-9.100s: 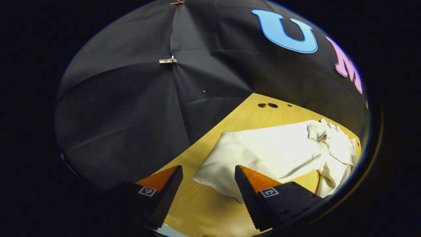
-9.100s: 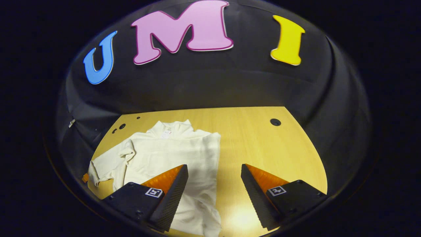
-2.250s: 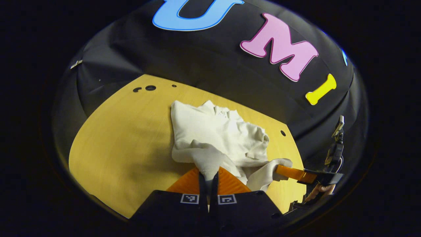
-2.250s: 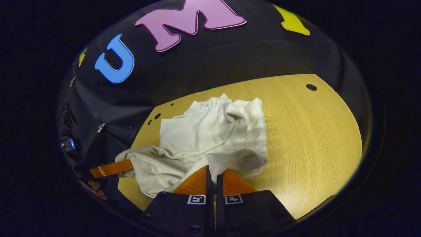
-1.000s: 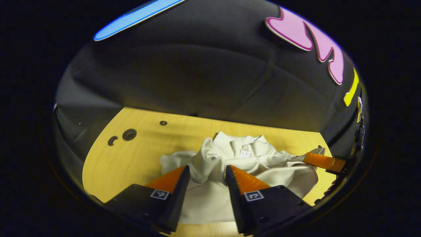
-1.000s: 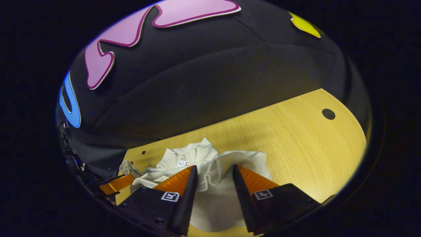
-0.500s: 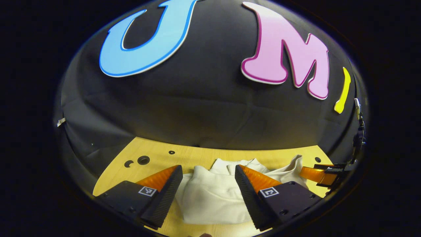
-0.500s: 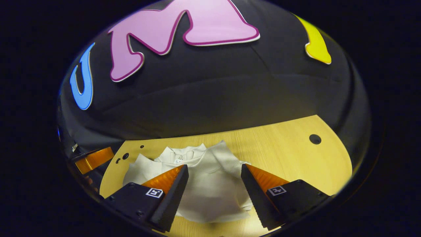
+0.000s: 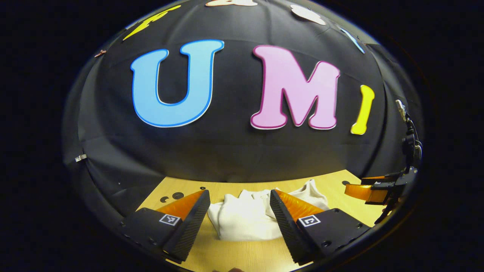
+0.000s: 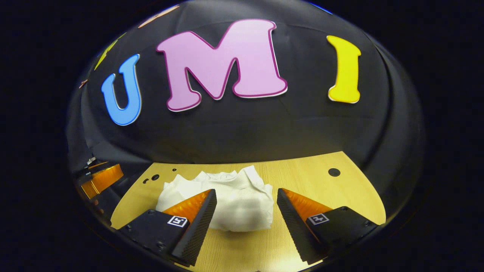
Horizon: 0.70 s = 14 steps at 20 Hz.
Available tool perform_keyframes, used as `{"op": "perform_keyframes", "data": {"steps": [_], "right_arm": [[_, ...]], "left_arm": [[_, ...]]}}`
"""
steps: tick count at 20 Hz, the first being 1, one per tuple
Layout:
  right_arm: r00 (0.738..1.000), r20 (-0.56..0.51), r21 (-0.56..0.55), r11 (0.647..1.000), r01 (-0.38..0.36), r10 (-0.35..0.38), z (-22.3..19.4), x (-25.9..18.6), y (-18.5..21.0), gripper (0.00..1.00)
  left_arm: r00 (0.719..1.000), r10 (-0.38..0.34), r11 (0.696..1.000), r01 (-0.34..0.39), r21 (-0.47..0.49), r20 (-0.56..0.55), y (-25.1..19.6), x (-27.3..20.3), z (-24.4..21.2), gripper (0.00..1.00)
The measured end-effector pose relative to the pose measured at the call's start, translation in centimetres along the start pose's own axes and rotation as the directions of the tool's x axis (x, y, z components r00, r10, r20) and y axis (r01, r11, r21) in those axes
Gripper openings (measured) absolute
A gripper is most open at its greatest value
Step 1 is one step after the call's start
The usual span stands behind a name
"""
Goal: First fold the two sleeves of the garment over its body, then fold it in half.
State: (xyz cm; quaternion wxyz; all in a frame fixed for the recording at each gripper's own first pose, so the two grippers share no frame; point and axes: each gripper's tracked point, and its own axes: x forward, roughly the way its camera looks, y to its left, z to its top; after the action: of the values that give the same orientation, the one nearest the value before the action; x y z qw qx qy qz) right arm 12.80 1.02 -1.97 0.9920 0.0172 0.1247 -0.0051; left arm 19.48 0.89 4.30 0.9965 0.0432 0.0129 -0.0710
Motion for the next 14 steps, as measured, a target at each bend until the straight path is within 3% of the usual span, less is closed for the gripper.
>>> {"op": "perform_keyframes", "data": {"steps": [6, 14], "right_arm": [[0.994, 0.103, -0.112, 0.994, -0.008, 0.02, 0.3, -11.1, 2.5, 0.98], [0.993, 0.119, -0.063, 0.998, -0.018, 0.026, -2.6, -21.3, 3.4, 0.98]], "left_arm": [[0.994, -0.044, 0.999, 0.042, 0.02, 0.103, -2.5, -10.6, 1.6, 0.97], [0.989, -0.086, 0.996, 0.086, 0.005, 0.117, -3.2, -22.4, -0.2, 0.98]]}}
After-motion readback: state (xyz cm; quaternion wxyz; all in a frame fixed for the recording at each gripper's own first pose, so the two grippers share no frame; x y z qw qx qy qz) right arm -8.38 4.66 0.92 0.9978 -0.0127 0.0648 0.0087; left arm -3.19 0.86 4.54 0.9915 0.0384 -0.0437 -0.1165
